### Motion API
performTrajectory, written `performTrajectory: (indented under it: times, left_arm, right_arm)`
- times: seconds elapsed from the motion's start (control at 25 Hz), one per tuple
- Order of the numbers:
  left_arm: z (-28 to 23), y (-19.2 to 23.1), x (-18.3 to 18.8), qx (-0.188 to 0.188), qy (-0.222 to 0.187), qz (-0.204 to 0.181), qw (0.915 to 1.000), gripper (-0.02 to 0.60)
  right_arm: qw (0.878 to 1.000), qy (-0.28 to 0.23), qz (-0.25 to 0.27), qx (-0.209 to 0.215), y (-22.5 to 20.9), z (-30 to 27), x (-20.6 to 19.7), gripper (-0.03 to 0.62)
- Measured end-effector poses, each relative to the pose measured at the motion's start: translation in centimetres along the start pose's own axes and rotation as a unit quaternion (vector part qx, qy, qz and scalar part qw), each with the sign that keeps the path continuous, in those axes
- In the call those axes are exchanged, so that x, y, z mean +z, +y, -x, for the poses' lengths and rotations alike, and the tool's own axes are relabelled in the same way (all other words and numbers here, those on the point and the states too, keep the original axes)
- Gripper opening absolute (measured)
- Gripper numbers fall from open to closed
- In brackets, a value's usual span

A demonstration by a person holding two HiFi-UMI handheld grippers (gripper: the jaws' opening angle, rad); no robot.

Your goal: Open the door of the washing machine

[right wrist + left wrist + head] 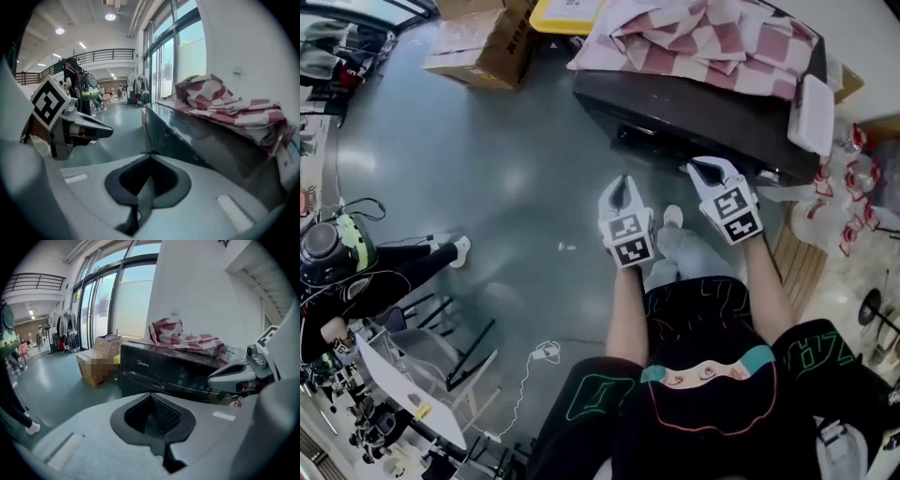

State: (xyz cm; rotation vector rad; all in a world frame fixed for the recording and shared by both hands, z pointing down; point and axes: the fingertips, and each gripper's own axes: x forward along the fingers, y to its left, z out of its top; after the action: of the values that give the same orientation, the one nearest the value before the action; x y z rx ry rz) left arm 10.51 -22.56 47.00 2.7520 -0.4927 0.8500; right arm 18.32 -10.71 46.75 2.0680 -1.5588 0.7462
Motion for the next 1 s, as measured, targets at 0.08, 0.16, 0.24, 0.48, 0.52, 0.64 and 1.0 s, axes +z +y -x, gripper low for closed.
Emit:
performTrajectory:
  times: [0.08,0.16,0.24,0.48,0.52,0.64,1.0]
  left_arm:
    - [-1.7,-0.2,-0.3,0.0,0.023,-0.045,0.9987,0.011]
    - [-3.0,-0.8,-0.3,-0.01,0.036,-0.104,0.9938,0.011]
    - [-4.0,-1.2,-0.4,-0.028,0.048,-0.142,0.9883,0.011]
    - [-8.3,0.0,-1.9,-0.085,0.093,-0.209,0.9698,0.012]
    - [-9.0,0.3,-2.5,-0.097,0.103,-0.226,0.9637,0.012]
    - [-11.1,0.5,-4.7,-0.143,0.125,-0.315,0.9298,0.019]
    - [-16.7,2.6,-7.8,-0.239,0.156,-0.397,0.8722,0.117]
  right_arm:
    - [1.0,0.02,-0.007,-0.008,-0.9,-1.0,-0.9,0.003]
    - [0.999,0.04,-0.011,-0.015,-1.4,-1.7,-1.7,0.003]
    - [0.998,0.052,-0.019,-0.022,-1.6,-2.3,-2.3,0.003]
    - [0.993,0.083,-0.063,-0.064,-2.6,-4.1,-4.1,0.003]
    - [0.991,0.088,-0.071,-0.077,-2.8,-4.4,-4.4,0.003]
    - [0.984,0.097,-0.097,-0.115,-3.0,-5.8,-4.9,0.003]
    - [0.972,0.197,0.007,-0.125,-0.3,-9.6,-4.8,0.13]
